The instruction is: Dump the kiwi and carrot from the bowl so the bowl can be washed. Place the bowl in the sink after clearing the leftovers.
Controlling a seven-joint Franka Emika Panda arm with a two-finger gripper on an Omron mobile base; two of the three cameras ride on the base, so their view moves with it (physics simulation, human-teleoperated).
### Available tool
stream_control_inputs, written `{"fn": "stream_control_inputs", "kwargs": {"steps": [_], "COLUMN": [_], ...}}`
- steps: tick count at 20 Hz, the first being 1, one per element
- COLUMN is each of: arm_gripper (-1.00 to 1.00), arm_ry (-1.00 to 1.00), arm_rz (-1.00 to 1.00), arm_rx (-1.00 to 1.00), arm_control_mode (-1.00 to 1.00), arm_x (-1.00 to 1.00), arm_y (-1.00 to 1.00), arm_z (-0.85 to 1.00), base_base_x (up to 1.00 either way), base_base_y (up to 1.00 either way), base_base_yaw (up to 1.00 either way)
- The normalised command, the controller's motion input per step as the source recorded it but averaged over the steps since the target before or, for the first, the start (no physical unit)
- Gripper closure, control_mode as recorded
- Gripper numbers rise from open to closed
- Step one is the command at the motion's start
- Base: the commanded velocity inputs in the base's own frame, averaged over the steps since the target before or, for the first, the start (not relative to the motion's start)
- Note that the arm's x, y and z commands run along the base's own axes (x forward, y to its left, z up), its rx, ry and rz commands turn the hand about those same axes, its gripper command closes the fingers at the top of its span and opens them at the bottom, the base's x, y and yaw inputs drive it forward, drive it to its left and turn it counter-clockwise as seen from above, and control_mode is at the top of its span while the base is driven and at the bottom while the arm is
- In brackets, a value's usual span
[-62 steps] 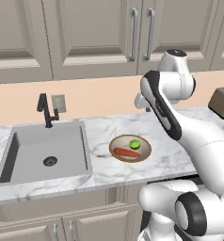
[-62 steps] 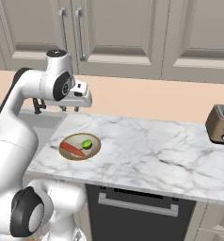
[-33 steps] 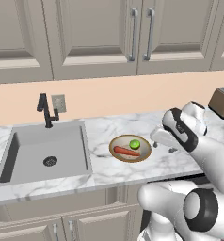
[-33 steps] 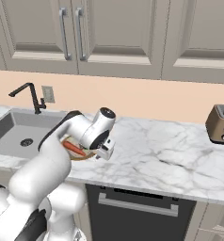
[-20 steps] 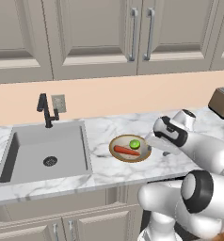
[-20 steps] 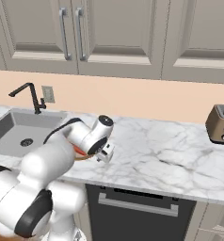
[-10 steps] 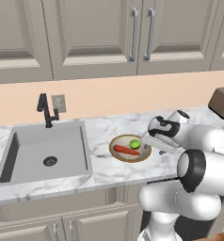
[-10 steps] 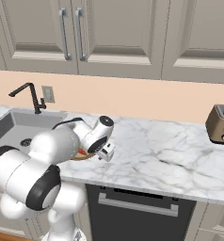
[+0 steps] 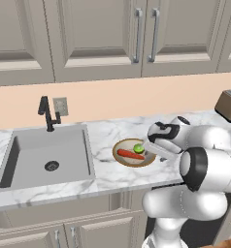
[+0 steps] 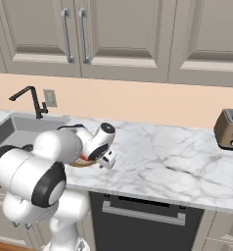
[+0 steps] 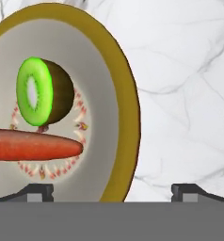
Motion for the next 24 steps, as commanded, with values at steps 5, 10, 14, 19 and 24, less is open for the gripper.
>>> {"fn": "stream_control_inputs", "kwargs": {"steps": [5, 10, 14, 19, 24], "arm_gripper": [-1.0, -1.0, -1.0, -1.0, 1.0], "arm_ry": [0.0, 0.0, 0.0, 0.0, 0.0], "arm_rz": [-0.02, -0.03, -0.04, -0.04, -0.01], "arm_rx": [0.0, 0.0, 0.0, 0.0, 0.0], "arm_control_mode": [-1.0, -1.0, -1.0, -1.0, -1.0], "arm_x": [0.14, 0.29, 0.2, 0.21, 0.07], "arm_y": [0.19, -0.04, -0.02, 0.0, 0.0], "arm_z": [-0.2, -0.24, -0.02, -0.04, -0.17], "base_base_x": [0.0, 0.0, 0.0, 0.0, 0.0], "base_base_y": [0.0, 0.0, 0.0, 0.0, 0.0], "base_base_yaw": [0.0, 0.0, 0.0, 0.0, 0.0]}}
